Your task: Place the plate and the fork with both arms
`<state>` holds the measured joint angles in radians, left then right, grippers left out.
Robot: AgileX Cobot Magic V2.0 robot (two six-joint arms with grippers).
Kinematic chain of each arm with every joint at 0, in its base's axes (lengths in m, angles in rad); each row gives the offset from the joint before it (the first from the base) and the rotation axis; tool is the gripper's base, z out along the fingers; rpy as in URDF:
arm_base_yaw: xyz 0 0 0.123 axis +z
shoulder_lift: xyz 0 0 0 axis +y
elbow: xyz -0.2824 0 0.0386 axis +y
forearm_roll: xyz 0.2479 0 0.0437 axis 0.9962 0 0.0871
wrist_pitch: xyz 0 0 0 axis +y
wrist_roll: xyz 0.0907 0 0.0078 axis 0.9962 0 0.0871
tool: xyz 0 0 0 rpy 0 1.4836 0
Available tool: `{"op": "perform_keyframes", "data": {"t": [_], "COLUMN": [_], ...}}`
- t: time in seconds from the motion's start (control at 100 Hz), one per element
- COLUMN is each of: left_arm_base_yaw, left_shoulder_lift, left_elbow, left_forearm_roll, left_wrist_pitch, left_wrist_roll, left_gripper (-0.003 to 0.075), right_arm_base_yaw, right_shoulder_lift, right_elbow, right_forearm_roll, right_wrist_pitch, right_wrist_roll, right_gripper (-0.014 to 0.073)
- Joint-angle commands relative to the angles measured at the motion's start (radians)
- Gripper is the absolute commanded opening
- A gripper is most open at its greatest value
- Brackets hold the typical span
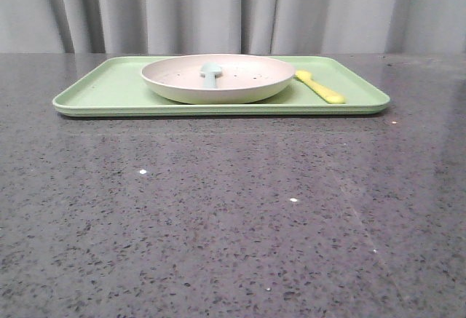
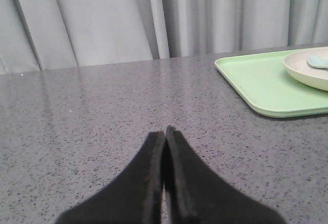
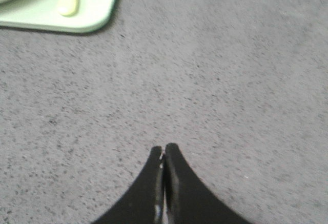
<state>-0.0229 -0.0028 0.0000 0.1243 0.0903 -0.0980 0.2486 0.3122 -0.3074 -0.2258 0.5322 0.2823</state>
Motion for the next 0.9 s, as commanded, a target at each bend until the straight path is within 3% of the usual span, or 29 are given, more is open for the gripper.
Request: {"op": "perform_keyframes", "data": {"t": [0.0,0.31,0.66,0.89], "left_arm_base_yaw": [0.001,0.001,0.001,0.001], "left_shoulder_lift": [-0.032,-0.032,-0.032,-0.032], "left_elbow": [0.012,0.012,0.012,0.012], "left_forearm_roll": [-0.009,-0.009,-0.009,-0.009], "left_wrist_pitch": [-0.078,-0.078,-0.078,-0.078], "left_wrist_roll": [-0.001,-0.001,-0.001,-0.001], "left_gripper": [-0.0020,-0.0020,-0.0020,-0.0020], "right_arm_base_yaw": [-0.015,-0.136,-0.164,-0.164], "right_shoulder_lift": [-0.064,-0.350,-0.342,-0.342], "right_elbow": [0.047,0.212,0.327,0.330], "right_forearm_roll": [0.010,0.084,0.080,0.064], "right_wrist_pitch": [-0.169,-0.195,-0.486,-0.507], "right_wrist_roll": [-0.005,-0.012,-0.064,-0.064], "right_gripper": [-0.0068,-0.0068,-0.0068,-0.0068]}}
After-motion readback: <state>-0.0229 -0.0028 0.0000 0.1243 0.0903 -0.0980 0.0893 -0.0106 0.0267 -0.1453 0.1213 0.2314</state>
